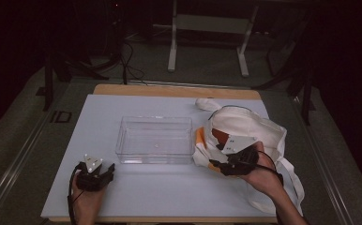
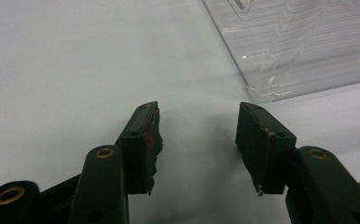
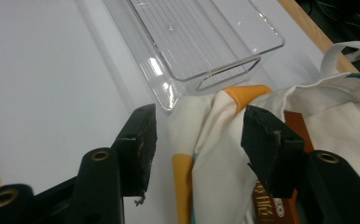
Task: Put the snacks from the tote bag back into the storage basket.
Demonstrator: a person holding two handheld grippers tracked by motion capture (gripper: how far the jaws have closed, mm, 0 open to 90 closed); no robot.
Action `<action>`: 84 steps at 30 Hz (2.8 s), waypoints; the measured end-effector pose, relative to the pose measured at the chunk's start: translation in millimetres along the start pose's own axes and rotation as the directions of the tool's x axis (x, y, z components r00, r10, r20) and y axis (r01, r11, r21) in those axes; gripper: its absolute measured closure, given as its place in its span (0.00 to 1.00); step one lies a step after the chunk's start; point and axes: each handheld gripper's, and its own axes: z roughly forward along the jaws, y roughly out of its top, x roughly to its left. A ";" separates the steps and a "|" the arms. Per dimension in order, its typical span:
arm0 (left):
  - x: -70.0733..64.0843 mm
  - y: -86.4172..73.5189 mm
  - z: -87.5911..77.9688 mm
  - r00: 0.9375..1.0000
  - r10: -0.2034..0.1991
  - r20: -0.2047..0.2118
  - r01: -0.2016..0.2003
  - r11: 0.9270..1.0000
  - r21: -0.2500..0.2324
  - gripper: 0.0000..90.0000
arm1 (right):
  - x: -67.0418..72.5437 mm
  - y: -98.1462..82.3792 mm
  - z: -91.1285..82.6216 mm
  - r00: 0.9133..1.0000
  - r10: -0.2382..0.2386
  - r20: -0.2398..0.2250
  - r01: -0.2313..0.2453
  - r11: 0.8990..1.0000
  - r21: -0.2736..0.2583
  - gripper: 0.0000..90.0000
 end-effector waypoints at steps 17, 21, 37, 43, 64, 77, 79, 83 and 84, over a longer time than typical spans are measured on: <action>0.0 0.0 0.1 1.000 -0.001 0.000 0.001 1.000 -0.001 0.55 | -23.5 1.2 -11.9 0.999 0.008 0.044 -0.008 1.000 0.011 0.52; 0.1 0.0 0.0 1.000 0.000 0.001 0.000 1.000 0.001 0.55 | -28.0 1.6 -13.6 0.999 0.002 0.048 -0.003 1.000 0.021 0.53; 0.0 0.0 0.2 1.000 0.002 0.001 -0.002 1.000 0.001 0.55 | -45.3 -1.5 -17.9 0.997 0.004 0.074 -0.009 0.998 0.070 0.53; 0.2 0.1 0.2 1.000 0.001 0.001 -0.001 1.000 0.003 0.55 | -53.3 -5.4 -18.5 0.997 0.017 0.078 -0.024 0.996 0.089 0.53; 0.2 0.2 0.2 1.000 0.004 0.000 -0.004 1.000 0.006 0.55 | -72.7 -13.7 -20.5 0.995 0.019 0.094 -0.034 0.985 0.167 0.53; 0.1 0.2 0.4 1.000 0.003 -0.001 -0.003 1.000 0.006 0.55 | -83.4 -20.4 -18.2 0.995 0.020 0.100 -0.041 0.976 0.214 0.51; 0.1 0.2 0.5 1.000 0.003 0.000 -0.003 1.000 0.006 0.55 | -84.5 -21.5 -17.5 0.995 0.019 0.102 -0.041 0.974 0.225 0.50; 0.0 0.2 0.5 1.000 0.003 -0.001 -0.003 1.000 0.007 0.55 | -87.3 -25.3 -15.6 0.994 0.024 0.109 -0.049 0.971 0.235 0.48; 0.0 0.2 0.5 1.000 0.005 -0.001 -0.005 1.000 0.006 0.55 | -88.3 -26.3 -15.1 0.994 0.025 0.110 -0.050 0.970 0.237 0.48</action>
